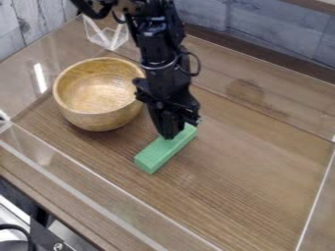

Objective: Put green object into wooden bowl

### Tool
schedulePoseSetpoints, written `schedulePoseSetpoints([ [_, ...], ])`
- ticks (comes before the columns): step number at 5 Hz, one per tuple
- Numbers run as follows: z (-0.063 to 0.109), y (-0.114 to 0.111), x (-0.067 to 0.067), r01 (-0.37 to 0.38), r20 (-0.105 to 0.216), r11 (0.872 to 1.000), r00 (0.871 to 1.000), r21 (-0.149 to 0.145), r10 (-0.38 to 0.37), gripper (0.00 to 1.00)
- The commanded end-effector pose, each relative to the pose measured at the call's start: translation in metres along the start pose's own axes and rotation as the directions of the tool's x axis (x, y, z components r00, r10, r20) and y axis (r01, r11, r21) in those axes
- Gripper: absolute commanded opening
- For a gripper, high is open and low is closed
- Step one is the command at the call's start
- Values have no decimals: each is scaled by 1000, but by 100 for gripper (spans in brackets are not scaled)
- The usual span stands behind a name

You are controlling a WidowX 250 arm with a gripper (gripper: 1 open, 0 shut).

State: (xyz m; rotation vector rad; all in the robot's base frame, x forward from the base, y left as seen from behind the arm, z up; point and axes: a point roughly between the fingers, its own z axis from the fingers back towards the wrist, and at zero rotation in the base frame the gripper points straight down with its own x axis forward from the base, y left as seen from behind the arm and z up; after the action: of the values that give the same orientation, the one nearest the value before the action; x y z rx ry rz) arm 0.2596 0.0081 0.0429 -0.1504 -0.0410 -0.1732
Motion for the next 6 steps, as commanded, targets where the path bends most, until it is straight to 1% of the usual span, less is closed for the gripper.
schedulePoseSetpoints([
  [1, 21, -2, 15, 45, 45, 999, 998, 6, -45, 0],
  [2, 20, -8, 16, -10, 55, 1000, 998, 3, 10, 0],
  [3, 14, -15, 16, -61, 59, 998, 996, 1, 61, 0],
  [5, 51, -15, 17, -64, 52, 998, 997, -13, 65, 0],
  [6, 49, -21, 12, -87, 45, 996, 995, -13, 87, 0],
])
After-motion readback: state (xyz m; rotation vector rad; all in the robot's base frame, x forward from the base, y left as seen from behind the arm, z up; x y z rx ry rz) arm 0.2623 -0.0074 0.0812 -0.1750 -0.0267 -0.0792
